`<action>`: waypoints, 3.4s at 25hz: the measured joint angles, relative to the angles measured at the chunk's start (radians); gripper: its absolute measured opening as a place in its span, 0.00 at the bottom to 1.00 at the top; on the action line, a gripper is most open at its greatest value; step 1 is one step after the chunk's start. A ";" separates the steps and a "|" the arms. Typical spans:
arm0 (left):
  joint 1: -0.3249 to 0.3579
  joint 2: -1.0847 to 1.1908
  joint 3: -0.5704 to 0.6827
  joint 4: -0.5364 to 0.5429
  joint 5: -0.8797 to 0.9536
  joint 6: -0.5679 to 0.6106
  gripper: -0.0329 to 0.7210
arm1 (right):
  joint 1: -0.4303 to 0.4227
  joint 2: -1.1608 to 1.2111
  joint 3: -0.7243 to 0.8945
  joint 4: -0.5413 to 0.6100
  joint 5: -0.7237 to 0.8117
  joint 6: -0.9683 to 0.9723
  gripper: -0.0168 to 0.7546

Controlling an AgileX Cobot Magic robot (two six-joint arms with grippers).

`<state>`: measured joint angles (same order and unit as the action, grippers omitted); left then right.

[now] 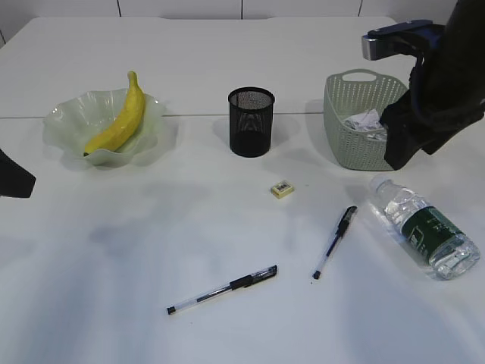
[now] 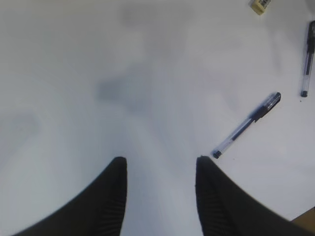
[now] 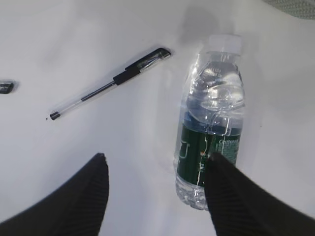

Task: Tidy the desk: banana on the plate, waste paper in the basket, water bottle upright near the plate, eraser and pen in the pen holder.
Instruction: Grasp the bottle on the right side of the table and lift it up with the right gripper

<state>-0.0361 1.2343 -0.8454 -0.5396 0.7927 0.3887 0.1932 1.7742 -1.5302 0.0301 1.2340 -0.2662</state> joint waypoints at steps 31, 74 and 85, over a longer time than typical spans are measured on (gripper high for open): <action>-0.003 0.000 0.000 -0.366 -0.107 0.655 0.36 | 0.000 -0.096 0.023 0.014 0.000 0.014 0.62; -0.496 0.169 0.000 0.652 -0.604 0.479 0.44 | 0.000 -0.096 0.023 0.014 0.000 0.014 0.62; -0.596 0.219 0.002 0.457 -0.853 0.478 0.44 | 0.000 -0.096 0.073 0.033 -0.013 0.014 0.62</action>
<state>-0.6321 1.4536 -0.8430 -0.0821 -0.0602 0.8668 0.1932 1.6781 -1.4577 0.0634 1.2211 -0.2517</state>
